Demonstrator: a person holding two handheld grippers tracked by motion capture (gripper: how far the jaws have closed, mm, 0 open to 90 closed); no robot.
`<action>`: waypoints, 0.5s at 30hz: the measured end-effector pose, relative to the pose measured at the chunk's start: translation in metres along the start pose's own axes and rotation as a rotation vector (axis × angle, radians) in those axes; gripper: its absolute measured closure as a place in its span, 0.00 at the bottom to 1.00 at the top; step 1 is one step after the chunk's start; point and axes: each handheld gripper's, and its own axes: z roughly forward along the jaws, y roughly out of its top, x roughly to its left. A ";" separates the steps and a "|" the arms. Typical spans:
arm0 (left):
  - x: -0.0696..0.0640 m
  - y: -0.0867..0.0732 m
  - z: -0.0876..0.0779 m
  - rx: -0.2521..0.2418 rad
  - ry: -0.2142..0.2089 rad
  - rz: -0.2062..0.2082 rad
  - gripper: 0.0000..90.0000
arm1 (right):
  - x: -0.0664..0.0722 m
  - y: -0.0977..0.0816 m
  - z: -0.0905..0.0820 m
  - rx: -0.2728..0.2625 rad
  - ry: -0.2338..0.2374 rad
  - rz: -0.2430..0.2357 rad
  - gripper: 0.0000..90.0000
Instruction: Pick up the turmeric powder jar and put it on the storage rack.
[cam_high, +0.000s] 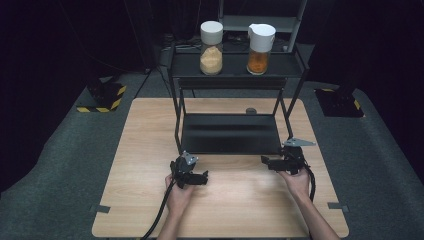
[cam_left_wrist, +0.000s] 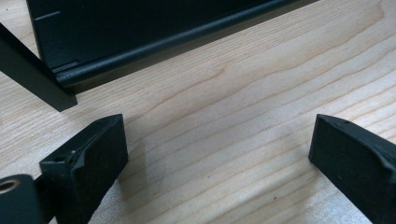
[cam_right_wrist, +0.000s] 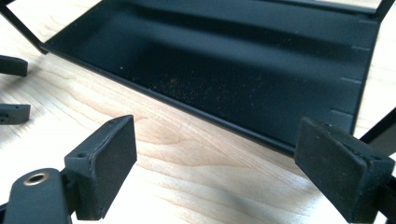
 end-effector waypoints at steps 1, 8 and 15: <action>0.000 0.000 0.000 0.000 0.000 0.000 0.05 | 0.001 -0.001 0.002 0.005 -0.001 0.000 0.14; 0.000 0.000 0.000 0.000 0.001 0.000 0.05 | 0.004 -0.006 0.013 0.038 -0.001 -0.010 0.14; 0.000 0.000 0.000 0.000 0.001 0.000 0.05 | 0.010 -0.012 0.022 0.062 -0.023 -0.018 0.14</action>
